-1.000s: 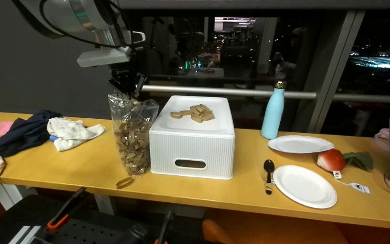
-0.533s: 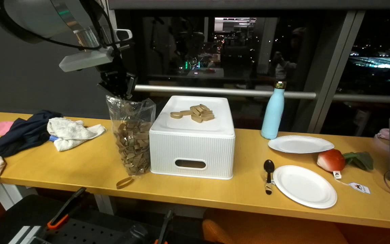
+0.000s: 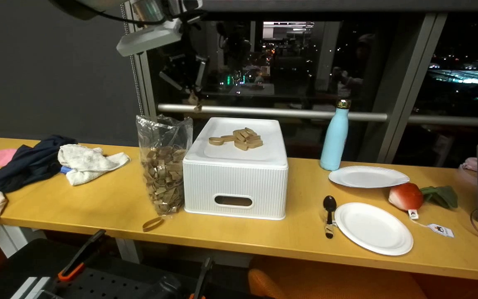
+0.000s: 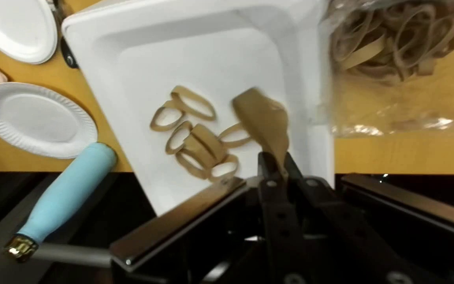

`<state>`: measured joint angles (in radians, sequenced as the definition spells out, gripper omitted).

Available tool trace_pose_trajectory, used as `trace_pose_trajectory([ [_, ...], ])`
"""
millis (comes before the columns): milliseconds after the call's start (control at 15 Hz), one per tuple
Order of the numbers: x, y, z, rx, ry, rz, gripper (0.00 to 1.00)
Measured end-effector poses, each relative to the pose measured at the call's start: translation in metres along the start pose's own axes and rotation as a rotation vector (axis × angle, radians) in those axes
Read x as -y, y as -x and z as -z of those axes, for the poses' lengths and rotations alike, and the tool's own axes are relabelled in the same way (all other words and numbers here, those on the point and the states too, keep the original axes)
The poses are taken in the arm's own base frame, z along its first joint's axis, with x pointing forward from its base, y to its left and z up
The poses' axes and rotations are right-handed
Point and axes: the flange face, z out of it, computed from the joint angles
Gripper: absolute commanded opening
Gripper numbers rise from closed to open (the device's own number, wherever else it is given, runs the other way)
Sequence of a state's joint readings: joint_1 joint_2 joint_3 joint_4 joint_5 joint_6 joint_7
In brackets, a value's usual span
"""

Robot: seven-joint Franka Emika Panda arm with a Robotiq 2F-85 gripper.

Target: Put some rubber bands on the basket

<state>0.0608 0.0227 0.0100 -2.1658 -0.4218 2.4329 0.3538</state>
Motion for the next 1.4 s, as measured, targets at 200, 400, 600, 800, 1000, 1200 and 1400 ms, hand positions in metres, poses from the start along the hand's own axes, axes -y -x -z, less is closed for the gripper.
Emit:
trace_pose_trajectory([
  [200,-0.051,-0.031,-0.004,-0.025,0.030,-0.043,0.01],
  [400,-0.079,-0.060,-0.026,-0.022,0.044,-0.062,0.01],
  [600,-0.083,-0.082,-0.058,0.005,0.024,-0.061,0.01],
  [800,-0.077,-0.098,-0.085,0.037,-0.005,-0.053,0.01],
  [1000,-0.071,-0.110,-0.098,0.062,-0.018,-0.039,0.22],
  [1200,-0.068,-0.119,-0.101,0.076,-0.019,-0.032,0.42],
  [1400,-0.070,-0.126,-0.104,0.089,-0.027,-0.029,0.63],
])
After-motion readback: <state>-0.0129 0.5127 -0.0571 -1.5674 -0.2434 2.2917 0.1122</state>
